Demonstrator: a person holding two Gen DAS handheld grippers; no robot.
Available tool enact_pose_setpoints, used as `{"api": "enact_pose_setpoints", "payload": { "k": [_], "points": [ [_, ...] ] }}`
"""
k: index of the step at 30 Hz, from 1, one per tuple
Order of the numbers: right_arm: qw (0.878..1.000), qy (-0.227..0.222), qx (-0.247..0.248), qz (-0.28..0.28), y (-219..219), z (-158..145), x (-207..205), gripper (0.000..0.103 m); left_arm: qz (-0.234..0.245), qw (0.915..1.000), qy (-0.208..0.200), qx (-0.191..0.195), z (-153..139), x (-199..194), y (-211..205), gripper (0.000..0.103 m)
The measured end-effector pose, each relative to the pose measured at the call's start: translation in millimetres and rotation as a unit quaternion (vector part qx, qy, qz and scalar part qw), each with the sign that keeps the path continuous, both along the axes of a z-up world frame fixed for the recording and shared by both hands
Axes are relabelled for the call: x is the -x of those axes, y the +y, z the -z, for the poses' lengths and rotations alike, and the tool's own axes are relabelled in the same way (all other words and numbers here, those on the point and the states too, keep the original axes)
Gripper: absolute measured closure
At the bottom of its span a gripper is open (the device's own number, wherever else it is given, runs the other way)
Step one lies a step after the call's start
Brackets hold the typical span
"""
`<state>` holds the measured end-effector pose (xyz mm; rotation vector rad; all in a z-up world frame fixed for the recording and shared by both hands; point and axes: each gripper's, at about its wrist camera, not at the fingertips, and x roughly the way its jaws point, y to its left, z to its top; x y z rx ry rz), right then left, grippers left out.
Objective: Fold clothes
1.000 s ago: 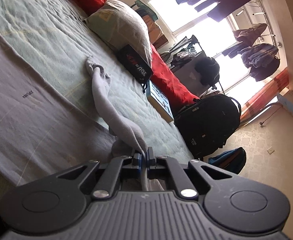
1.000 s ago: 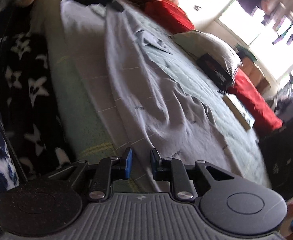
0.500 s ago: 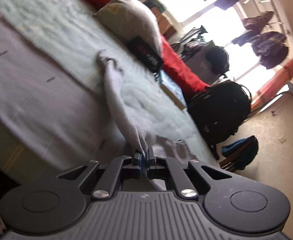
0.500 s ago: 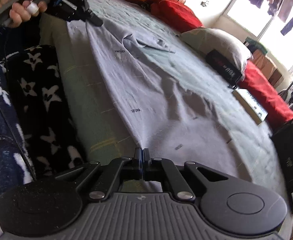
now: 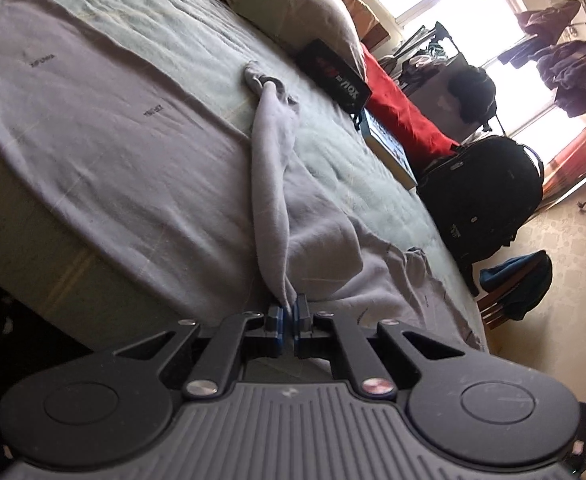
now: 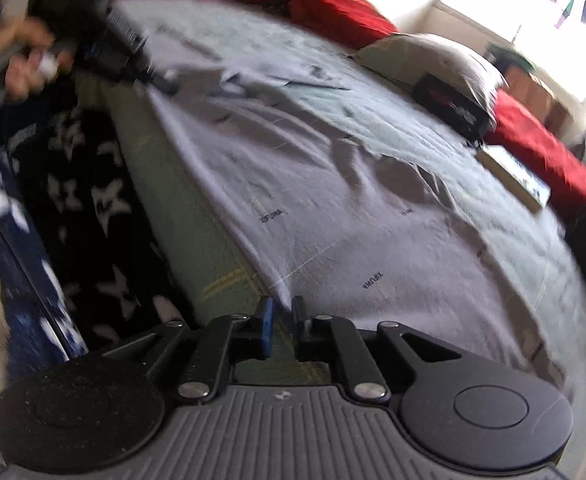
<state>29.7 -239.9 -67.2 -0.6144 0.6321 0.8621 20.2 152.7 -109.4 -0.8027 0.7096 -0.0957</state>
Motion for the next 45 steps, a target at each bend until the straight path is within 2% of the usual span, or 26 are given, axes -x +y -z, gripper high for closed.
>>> {"api": "enact_pose_setpoints", "payload": {
  "k": [4,7,9,12,14,17,19,21,23,24,26,31,33,35,36,39,41,45],
  "points": [
    [0.992,0.036,-0.085,0.084,-41.4,-16.1,-12.1,0.08,0.006,0.9998,0.01,-0.018,-7.3,2.2,5.9,0.097],
    [0.978,0.034,-0.11,0.175,-73.6,-12.8,-26.3,0.075,0.0,0.9989,0.022,-0.042,-15.3,8.5,15.0,0.094],
    [0.966,0.038,-0.114,0.227,-87.6,-3.4,-36.7,0.07,-0.007,0.9975,0.028,-0.064,-23.6,13.5,20.6,0.094],
    [0.96,0.051,-0.102,0.256,-99.0,16.3,-36.8,0.068,-0.018,0.9933,0.027,-0.11,-41.2,19.8,24.8,0.093],
    [0.959,0.049,-0.085,0.264,-102.2,16.0,-25.4,0.068,-0.016,0.9891,0.014,-0.146,-54.7,18.2,20.1,0.087],
    [0.959,0.036,-0.064,0.272,-101.5,6.9,-15.2,0.069,0.019,0.9832,-0.013,-0.181,-72.1,-0.5,-0.5,0.08],
    [0.963,0.023,-0.072,0.259,-99.4,-0.4,-11.0,0.069,0.059,0.9805,-0.031,-0.185,-78.1,-18.4,-22.4,0.077],
    [0.971,0.009,-0.084,0.222,-92.5,-6.3,-7.3,0.069,0.103,0.9753,-0.047,-0.189,-82.2,-37.1,-50.8,0.074],
    [0.984,-0.012,-0.061,0.17,-73.1,-4.8,-2.2,0.069,0.143,0.967,-0.06,-0.202,-81.6,-50.3,-79.6,0.067],
    [0.988,-0.021,-0.041,0.147,-63.5,-1.4,-0.8,0.069,0.16,0.9608,-0.065,-0.217,-80.4,-55.7,-95.0,0.063],
    [0.993,-0.041,0.003,0.107,-47.0,7.0,0.0,0.071,0.185,0.9453,-0.074,-0.259,-76.1,-63.5,-124.4,0.062],
    [0.991,-0.091,0.082,0.05,-26.4,15.4,6.1,0.073,0.21,0.9074,-0.083,-0.354,-61.8,-64.6,-169.2,0.058],
    [0.989,-0.104,0.101,0.035,-22.3,14.6,8.6,0.074,0.215,0.8956,-0.084,-0.38,-55.9,-61.8,-179.1,0.055],
    [0.984,-0.121,0.126,0.022,-19.4,14.8,9.9,0.074,0.22,0.8916,-0.079,-0.388,-50.2,-60.7,-181.9,0.054],
    [0.982,-0.128,0.138,0.016,-18.1,15.2,10.4,0.077,0.221,0.8925,-0.074,-0.386,-47.6,-60.0,-180.5,0.054],
    [0.976,-0.134,0.173,-0.007,-15.8,20.1,11.4,0.099,0.221,0.8994,-0.063,-0.372,-42.5,-60.4,-175.9,0.053],
    [0.975,-0.134,0.176,-0.014,-17.1,19.7,13.6,0.1,0.22,0.9014,-0.057,-0.368,-39.8,-62.2,-172.4,0.052],
    [0.98,-0.112,0.164,-0.008,-23.1,18.2,14.7,0.101,0.226,0.8981,-0.047,-0.374,-34.3,-56.5,-166.8,0.046]
  ]
}}
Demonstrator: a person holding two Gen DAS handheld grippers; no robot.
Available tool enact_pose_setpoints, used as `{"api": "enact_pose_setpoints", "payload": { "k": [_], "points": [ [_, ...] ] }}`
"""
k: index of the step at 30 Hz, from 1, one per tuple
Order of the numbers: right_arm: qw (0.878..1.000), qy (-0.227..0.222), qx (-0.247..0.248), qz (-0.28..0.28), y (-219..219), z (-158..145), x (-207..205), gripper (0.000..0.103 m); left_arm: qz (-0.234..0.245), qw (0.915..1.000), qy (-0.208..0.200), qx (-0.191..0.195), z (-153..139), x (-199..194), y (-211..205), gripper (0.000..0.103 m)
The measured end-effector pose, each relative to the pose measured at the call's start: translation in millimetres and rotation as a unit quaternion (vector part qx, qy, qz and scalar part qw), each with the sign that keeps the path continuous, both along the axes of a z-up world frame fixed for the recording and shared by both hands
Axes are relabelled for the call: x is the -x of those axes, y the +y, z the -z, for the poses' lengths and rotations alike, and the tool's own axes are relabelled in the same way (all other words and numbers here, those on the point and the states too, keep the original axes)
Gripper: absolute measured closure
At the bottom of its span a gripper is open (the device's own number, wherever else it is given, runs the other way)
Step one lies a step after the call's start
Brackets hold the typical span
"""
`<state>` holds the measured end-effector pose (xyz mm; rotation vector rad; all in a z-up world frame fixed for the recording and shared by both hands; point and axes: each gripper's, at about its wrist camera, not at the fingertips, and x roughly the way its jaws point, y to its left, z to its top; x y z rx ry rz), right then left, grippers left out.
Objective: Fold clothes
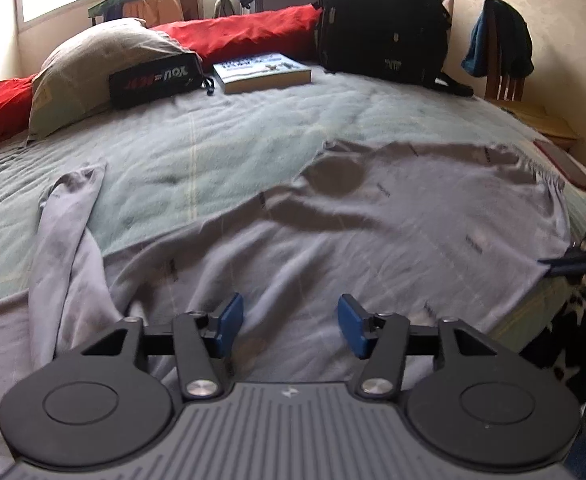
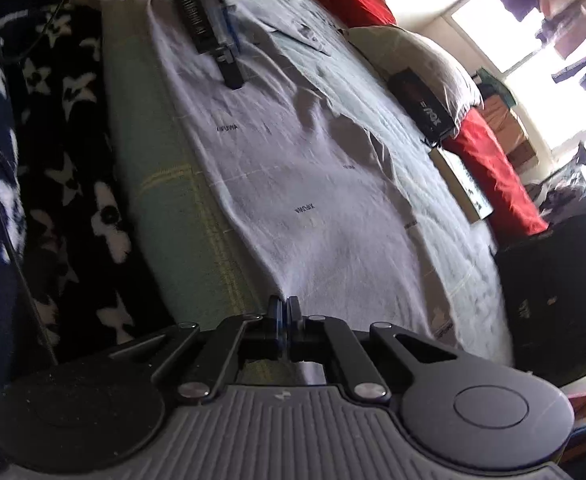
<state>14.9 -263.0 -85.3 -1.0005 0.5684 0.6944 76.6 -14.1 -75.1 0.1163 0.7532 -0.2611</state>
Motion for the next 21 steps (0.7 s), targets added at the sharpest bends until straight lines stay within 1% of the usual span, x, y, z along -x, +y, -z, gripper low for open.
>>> {"api": "enact_pose_setpoints", "payload": {
  "k": [4,6,8,9,10,12,14,15,17,19,20,21],
  "points": [
    [1.0,0.025,-0.013,0.015,-5.3,2.8,-0.2,0.1,0.007,1.0,0.001,-0.004,3.2,6.5,6.1,0.044],
    [0.999,0.034,-0.028,0.021,-9.8,-3.4,-0.7,0.1,0.012,0.9999,0.003,-0.012,-2.7,6.1,6.0,0.044],
    [0.996,0.045,-0.068,0.038,-19.9,-17.7,-5.2,0.098,0.025,0.9995,-0.01,-0.017,-12.0,4.1,2.9,0.043],
    [0.993,0.042,-0.093,0.054,-26.9,-25.4,-9.8,0.094,0.033,0.9991,-0.018,-0.019,-16.9,2.4,0.3,0.042],
    [0.99,0.039,-0.117,0.072,-34.0,-32.2,-15.3,0.085,0.043,0.9986,-0.025,-0.018,-21.3,-1.1,-4.0,0.041],
    [0.978,0.03,-0.16,0.128,-48.9,-37.8,-34.6,0.076,0.063,0.9973,-0.035,-0.016,-26.2,-9.6,-16.0,0.039],
    [0.961,0.039,-0.203,0.184,-63.4,-32.9,-56.8,0.073,0.096,0.9941,-0.049,-0.011,-27.0,-18.4,-33.9,0.039],
    [0.951,0.047,-0.223,0.21,-70.7,-28.4,-67.2,0.069,0.111,0.9923,-0.054,-0.008,-24.8,-22.1,-43.0,0.039],
    [0.933,0.064,-0.243,0.256,-83.5,-12.8,-80.3,0.066,0.121,0.9918,-0.042,-0.005,-15.8,-26.3,-54.5,0.039],
    [0.926,0.066,-0.256,0.27,-93.6,-7.9,-73.9,0.062,0.115,0.9933,-0.01,-0.005,-0.9,-27.6,-55.7,0.039],
    [0.922,0.066,-0.262,0.278,-98.7,-5.5,-70.6,0.061,0.111,0.9938,0.001,0.002,6.2,-26.6,-53.0,0.038],
    [0.918,0.067,-0.268,0.285,-103.8,-3.0,-67.4,0.06,0.108,0.994,0.005,0.019,10.5,-23.6,-44.9,0.037]
  ]
}}
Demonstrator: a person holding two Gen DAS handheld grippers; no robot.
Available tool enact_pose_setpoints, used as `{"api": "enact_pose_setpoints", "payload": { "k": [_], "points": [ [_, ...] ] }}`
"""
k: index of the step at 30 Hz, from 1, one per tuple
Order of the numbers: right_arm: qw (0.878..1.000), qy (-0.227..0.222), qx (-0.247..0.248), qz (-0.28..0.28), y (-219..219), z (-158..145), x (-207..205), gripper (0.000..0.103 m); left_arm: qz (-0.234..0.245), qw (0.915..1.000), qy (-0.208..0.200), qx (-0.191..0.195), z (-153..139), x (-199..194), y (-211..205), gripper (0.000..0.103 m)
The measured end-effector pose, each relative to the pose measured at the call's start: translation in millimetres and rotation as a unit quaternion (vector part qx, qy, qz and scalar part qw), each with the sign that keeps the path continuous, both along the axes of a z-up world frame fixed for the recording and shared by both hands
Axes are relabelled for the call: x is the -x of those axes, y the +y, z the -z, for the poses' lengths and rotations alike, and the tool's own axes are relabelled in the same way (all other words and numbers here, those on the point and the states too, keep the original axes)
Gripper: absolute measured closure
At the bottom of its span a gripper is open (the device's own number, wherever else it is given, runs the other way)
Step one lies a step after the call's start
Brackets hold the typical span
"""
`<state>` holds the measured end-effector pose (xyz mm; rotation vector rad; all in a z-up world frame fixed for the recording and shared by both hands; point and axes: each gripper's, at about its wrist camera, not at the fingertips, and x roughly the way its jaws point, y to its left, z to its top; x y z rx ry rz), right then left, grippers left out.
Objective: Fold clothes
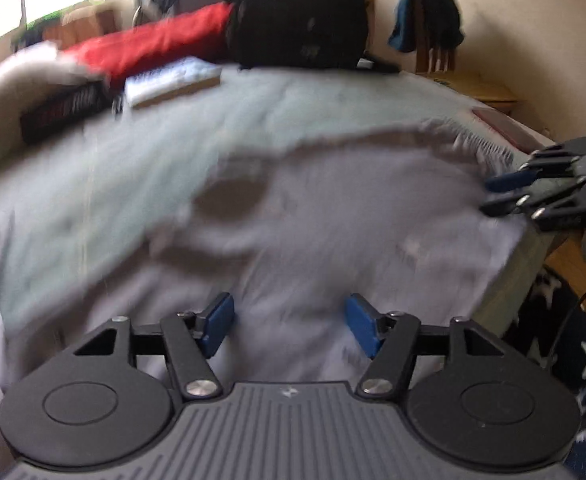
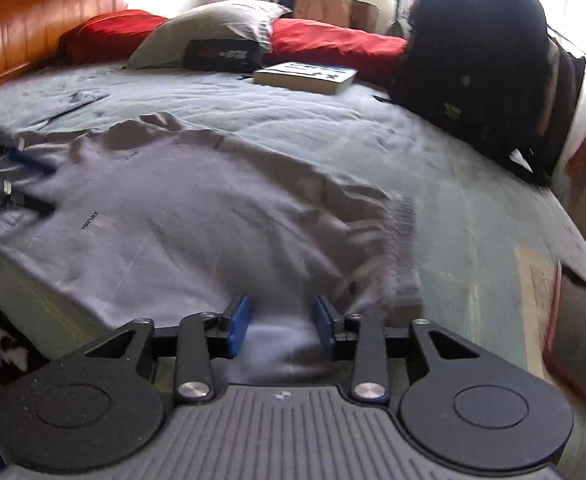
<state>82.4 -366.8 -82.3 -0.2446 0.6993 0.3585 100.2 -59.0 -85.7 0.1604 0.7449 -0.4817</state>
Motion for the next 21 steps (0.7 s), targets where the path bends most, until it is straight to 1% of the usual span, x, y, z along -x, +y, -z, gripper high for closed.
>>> {"api": "enact_pose_setpoints", "payload": {
  "k": [1,2,5,6,7,9,12,15,16,18,21],
  "points": [
    [1.0,0.001,-0.004,0.007,-3.6,1.3,2.7,0.057,0.001,0.9999,0.005,0.013,-0.1,1.4,6.3,0.037],
    [1.0,0.001,0.004,0.01,-1.1,-1.9,3.4,0.056,0.003,0.9997,0.01,0.023,-1.8,1.9,11.6,0.037],
    [1.0,-0.008,0.014,-0.002,14.7,-12.8,-1.9,0.054,-0.003,0.9996,0.013,0.026,-15.8,-7.2,16.9,0.037],
    [1.0,-0.014,0.01,-0.01,21.8,-17.1,-6.2,0.051,-0.007,0.9995,0.007,0.03,-20.1,-12.6,18.0,0.037],
    [1.0,-0.017,0.001,-0.018,28.9,-21.3,-12.5,0.049,-0.011,0.9994,0.001,0.034,-24.3,-18.1,19.1,0.037],
    [0.999,-0.021,-0.02,-0.033,43.3,-29.1,-25.9,0.048,-0.016,0.999,-0.009,0.041,-31.3,-30.4,20.2,0.037],
    [0.997,0.001,-0.064,-0.049,59.9,-29.1,-52.2,0.048,-0.01,0.9983,-0.007,0.057,-38.7,-54.7,27.0,0.037],
    [0.994,0.027,-0.094,-0.055,68.5,-20.6,-76.6,0.047,-0.016,0.9982,-0.007,0.058,-38.8,-86.6,30.3,0.037],
    [0.993,0.035,-0.099,-0.052,68.7,-16.7,-82.6,0.047,-0.017,0.998,-0.002,0.061,-36.8,-95.6,30.7,0.037],
    [0.992,0.049,-0.105,-0.049,63.2,-6.7,-86.7,0.046,-0.008,0.9967,0.022,0.078,-30.3,-113.5,31.6,0.037],
    [0.99,0.046,-0.125,-0.051,52.6,-2.7,-80.4,0.046,0.014,0.9916,0.065,0.111,-19.2,-132.6,31.2,0.038]
  ]
}}
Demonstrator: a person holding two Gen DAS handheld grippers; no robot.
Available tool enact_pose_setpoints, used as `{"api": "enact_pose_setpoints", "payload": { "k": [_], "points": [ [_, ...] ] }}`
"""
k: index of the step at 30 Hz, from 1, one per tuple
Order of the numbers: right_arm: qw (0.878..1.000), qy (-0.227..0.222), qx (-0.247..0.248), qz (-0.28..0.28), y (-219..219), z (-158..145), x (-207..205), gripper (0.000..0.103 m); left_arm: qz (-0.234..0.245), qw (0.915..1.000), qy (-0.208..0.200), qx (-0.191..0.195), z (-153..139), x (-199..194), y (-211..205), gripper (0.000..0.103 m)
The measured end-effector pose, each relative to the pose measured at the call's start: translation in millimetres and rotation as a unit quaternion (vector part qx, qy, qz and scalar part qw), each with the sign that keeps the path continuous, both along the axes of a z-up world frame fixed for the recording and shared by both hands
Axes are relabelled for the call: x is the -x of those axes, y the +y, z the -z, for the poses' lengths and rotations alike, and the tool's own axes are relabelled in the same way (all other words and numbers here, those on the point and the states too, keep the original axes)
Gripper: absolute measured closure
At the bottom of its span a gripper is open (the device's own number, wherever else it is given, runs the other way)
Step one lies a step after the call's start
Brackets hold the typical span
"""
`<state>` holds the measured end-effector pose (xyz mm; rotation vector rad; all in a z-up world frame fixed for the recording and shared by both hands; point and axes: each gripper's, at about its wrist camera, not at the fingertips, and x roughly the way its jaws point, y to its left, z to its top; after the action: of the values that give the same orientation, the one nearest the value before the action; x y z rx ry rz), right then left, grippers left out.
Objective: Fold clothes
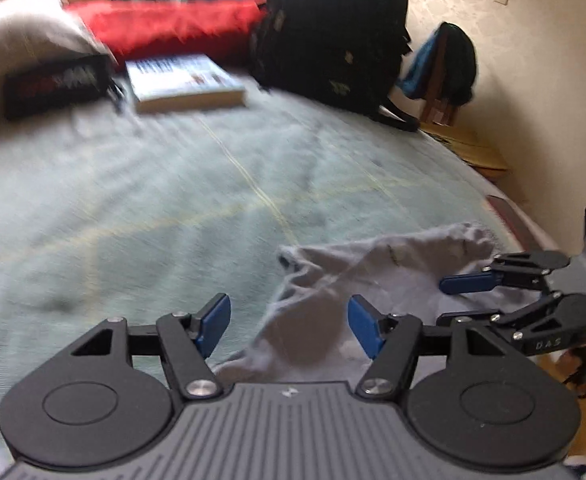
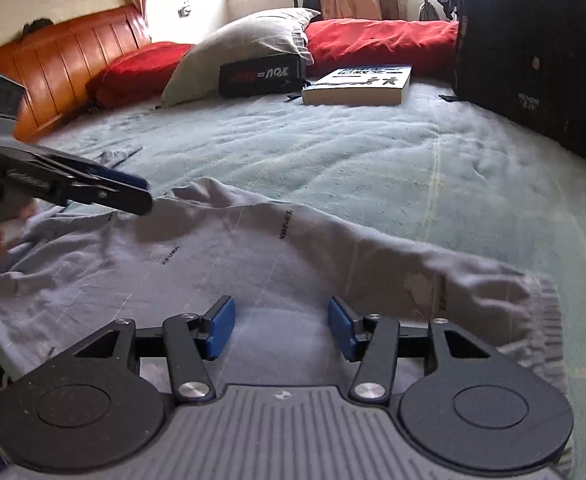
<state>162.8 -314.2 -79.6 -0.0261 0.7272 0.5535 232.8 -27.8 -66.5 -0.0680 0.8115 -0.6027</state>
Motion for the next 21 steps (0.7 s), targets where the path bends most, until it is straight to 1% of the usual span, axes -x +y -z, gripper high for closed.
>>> {"api": "enact_pose_setpoints", "payload": {
  "k": [4,6,12,15,19,21],
  "points": [
    [1.0,-0.009,0.005,0.003,0.0,2.4,7.6,0.043,0.035,0.9979,0.035,0.042,8.6,-11.2,-2.9,0.038],
    [1.0,-0.012,0.006,0.005,2.1,3.0,9.2,0.04,0.058,0.9955,0.041,0.062,9.4,-10.1,-4.5,0.037],
    [1.0,-0.016,-0.007,0.014,3.4,6.3,10.0,0.032,0.1,0.9915,0.038,0.074,5.0,-7.3,-13.6,0.035],
    [1.0,-0.02,-0.002,0.012,7.1,6.9,10.7,0.028,0.104,0.9906,0.046,0.076,7.2,-16.6,-20.3,0.035],
    [1.0,-0.024,0.008,0.011,11.5,6.6,12.0,0.025,0.106,0.9852,0.079,0.109,14.3,-42.3,-29.9,0.034],
    [1.0,-0.025,0.008,0.012,12.3,6.9,12.3,0.024,0.097,0.9809,0.102,0.134,22.2,-59.9,-32.9,0.034]
  ]
}}
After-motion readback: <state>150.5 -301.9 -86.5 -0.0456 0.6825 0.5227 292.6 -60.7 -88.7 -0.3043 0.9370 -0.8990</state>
